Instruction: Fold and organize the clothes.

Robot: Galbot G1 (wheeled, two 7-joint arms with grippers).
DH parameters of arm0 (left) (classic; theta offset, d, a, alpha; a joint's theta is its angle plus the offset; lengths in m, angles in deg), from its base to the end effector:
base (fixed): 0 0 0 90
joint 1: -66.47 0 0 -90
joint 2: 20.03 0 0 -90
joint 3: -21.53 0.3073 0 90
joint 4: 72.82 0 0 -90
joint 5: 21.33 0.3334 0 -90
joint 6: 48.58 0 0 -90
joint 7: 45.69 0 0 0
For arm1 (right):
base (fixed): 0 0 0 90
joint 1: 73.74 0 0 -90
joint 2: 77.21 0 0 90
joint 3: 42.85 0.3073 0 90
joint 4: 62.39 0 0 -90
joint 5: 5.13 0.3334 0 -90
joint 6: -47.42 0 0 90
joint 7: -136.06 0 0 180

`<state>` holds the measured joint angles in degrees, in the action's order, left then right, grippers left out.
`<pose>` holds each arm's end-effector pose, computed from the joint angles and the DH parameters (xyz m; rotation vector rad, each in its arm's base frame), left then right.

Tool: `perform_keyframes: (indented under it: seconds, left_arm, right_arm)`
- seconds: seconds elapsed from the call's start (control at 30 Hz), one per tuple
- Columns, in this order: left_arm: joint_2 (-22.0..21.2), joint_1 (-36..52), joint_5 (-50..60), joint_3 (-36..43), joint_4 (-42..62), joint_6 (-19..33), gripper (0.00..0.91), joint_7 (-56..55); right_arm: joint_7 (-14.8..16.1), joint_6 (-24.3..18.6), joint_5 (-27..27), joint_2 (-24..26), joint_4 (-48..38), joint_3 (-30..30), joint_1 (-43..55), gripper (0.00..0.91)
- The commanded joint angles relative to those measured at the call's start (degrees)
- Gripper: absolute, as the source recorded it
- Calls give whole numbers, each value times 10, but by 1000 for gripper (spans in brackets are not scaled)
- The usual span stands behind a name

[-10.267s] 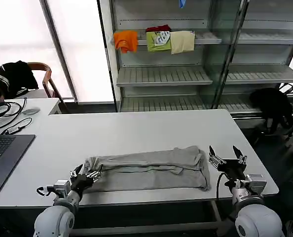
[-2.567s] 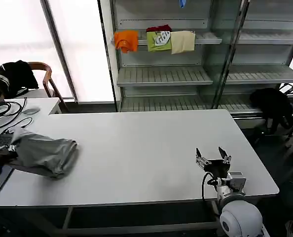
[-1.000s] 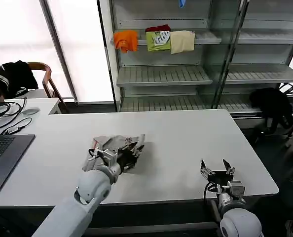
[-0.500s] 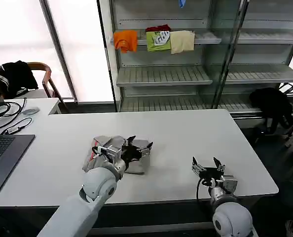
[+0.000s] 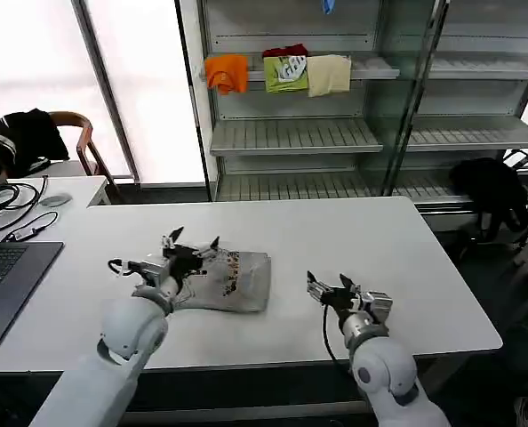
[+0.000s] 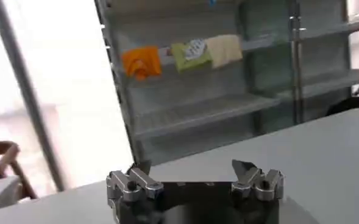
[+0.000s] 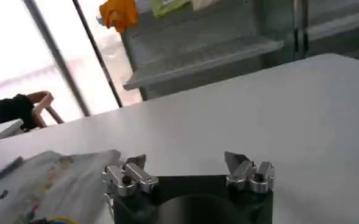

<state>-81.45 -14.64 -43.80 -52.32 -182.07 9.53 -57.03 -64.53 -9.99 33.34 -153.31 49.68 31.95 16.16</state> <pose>0.3320 0.0175 -0.1659 -0.2279 -2.9224 -0.3117 0.2978 0.0349 -0.1967 0.2399 -2.7328 -0.3823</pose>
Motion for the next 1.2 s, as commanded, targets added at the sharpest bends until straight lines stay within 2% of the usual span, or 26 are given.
perform_keyframes:
  seconds: [0.03,0.37,0.5,0.6,0.8,1.03,1.1,1.13,1.17,1.2]
  left_arm:
    - [22,-52,23,-92,-26,0,907,-17]
    - [21,-67,15,-115,-31,-1,907,-22]
    - [21,-68,13,-115,-32,-2,907,-24]
    - [20,-69,12,-114,-30,-3,907,-24]
    - [20,-72,9,-113,-28,-3,907,-23]
    - [16,-70,5,-109,-26,-4,907,-23]
    - [16,-70,5,-107,-26,-4,907,-23]
    - [15,-71,5,-106,-26,-4,907,-23]
    - [15,-71,5,-106,-25,-4,907,-23]
    - [15,-71,5,-105,-24,-4,907,-23]
  right_arm:
    - [-28,6,73,-44,-84,-83,116,907]
    - [-72,6,81,-90,-118,-124,124,907]
    - [-78,6,81,-97,-122,-130,123,907]
    - [-85,6,80,-101,-129,-136,122,856]
    - [-90,6,74,-104,-132,-142,110,856]
    - [-104,6,72,-105,-135,-139,108,796]
    - [-105,6,71,-104,-136,-139,107,695]
    - [-105,6,71,-103,-137,-139,107,695]
    - [-105,6,69,-104,-137,-138,106,322]
    - [-104,5,68,-104,-137,-137,106,0]
